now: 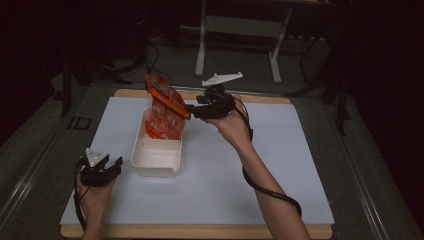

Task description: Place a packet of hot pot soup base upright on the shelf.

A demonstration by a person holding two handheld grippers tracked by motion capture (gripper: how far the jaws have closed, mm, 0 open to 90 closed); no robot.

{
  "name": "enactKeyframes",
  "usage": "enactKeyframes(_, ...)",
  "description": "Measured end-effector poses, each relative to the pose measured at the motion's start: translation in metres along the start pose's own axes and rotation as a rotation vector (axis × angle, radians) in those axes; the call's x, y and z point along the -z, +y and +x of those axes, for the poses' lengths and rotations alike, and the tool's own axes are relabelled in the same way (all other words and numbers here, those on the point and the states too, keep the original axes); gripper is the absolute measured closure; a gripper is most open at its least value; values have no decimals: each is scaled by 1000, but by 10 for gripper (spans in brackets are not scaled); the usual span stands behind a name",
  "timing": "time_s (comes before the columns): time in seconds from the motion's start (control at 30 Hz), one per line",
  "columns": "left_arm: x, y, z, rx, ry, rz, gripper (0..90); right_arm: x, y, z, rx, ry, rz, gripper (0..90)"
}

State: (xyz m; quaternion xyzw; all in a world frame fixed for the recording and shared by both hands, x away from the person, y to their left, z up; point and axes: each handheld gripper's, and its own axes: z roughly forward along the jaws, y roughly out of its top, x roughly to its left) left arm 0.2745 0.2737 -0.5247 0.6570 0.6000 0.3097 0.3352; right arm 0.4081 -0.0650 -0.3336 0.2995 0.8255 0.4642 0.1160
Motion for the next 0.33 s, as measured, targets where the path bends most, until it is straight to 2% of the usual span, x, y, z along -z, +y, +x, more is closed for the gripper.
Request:
enactKeyframes(0.17, -1, 0, -1, -7, -1, 6, 510, 4, -27, -4, -13, 12, 9, 446)
enactKeyframes(0.33, -2, 0, -2, -10, -6, 10, 510, 1, -61, -13, -45, 21, 51, 445)
